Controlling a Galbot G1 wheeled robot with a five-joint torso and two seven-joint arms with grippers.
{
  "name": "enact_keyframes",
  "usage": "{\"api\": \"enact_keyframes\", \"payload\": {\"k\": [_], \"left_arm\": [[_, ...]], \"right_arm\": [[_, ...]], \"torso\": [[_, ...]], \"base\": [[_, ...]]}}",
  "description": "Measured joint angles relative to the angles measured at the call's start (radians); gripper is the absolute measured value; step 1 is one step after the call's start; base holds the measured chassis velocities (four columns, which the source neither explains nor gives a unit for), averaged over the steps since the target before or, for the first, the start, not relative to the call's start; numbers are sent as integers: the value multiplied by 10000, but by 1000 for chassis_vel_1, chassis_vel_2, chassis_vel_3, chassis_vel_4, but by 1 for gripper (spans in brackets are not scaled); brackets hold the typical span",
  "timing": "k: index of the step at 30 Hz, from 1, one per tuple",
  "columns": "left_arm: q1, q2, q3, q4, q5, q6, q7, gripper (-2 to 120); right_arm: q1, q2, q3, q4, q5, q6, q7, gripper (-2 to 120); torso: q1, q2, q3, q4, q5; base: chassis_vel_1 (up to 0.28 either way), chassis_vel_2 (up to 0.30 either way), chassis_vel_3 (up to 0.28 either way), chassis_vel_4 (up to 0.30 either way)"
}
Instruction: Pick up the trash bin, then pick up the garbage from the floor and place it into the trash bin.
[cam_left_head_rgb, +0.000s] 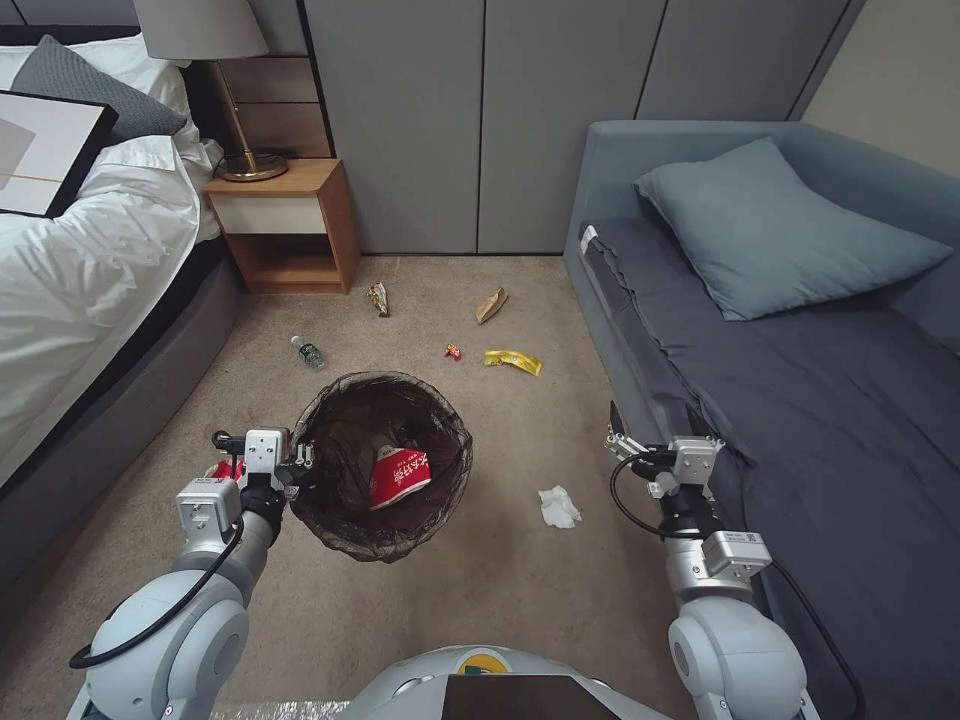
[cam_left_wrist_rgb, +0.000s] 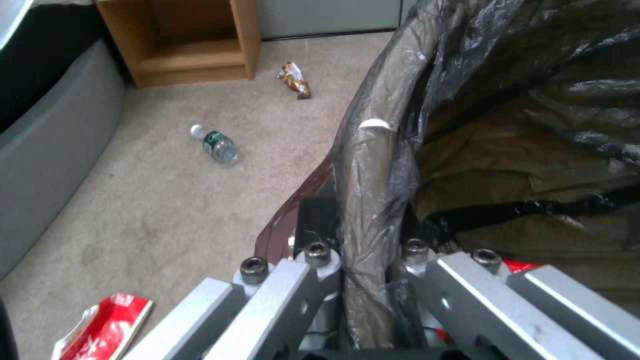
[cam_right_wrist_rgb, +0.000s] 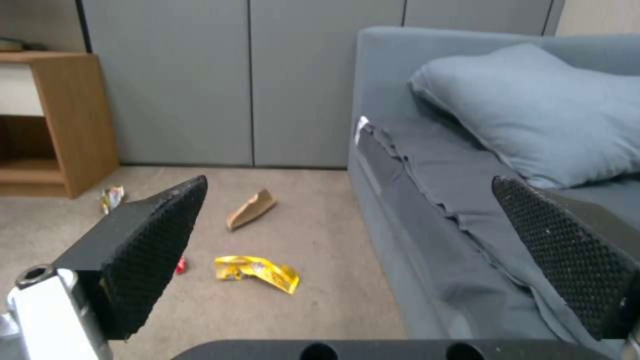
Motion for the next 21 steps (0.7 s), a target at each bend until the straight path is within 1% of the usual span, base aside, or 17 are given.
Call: {"api": "enact_keyframes", "payload": {"k": [3,5,6,7,9,10,13,14,17,21], "left_arm": [[38,9,-19,-20,-10,0,1,2],[109,48,-40,-28,-28,0,-4,2],[109,48,-40,-28,-28,0,-4,2],[126,68,-41,-28,-33,0,-5,2],[202,131,-54,-29,-70,6,-28,2],[202,131,-54,-29,-70,6,-28,2],[395,151,-114,-28,-102,31,-76,2],[395,151,-114,-28,-102,31,-76,2],[569,125,-113,-29,-108,46,-85,2],[633,111,-84,-29,-106,54,-91,2]], "right_arm": [[35,-28,57,-16,70,-210,-46,100],[157,-165,213,-52,372,-721,-303,100],[157,-165,213,-52,372,-721,-303,100],[221,-250,252,-77,509,-918,-388,100],[477,-613,279,-294,1062,-1592,-525,100],[477,-613,279,-294,1062,-1592,-525,100],[879,-1266,211,-818,2103,-2471,-554,100],[879,-1266,211,-818,2103,-2471,-554,100],[1198,-1729,161,-1496,3074,-2979,-538,100],[1418,-1943,56,-1966,3427,-3127,-536,100]], "torso": [[0,0,0,-1,0],[-1,0,-3,-1,0],[-1,0,-3,-1,0],[-1,0,-3,0,0],[-2,1,-3,1,0],[-2,1,-3,1,0],[-1,0,-3,2,1],[-1,0,-3,2,1],[-1,1,-3,1,2],[-1,0,-2,-2,1]], "base": [[-63,24,31,-32],[0,0,0,0],[0,0,0,0],[0,0,0,0],[0,0,0,0],[0,0,0,0],[0,0,0,0],[0,0,0,0],[0,0,0,0],[0,0,0,0]]}}
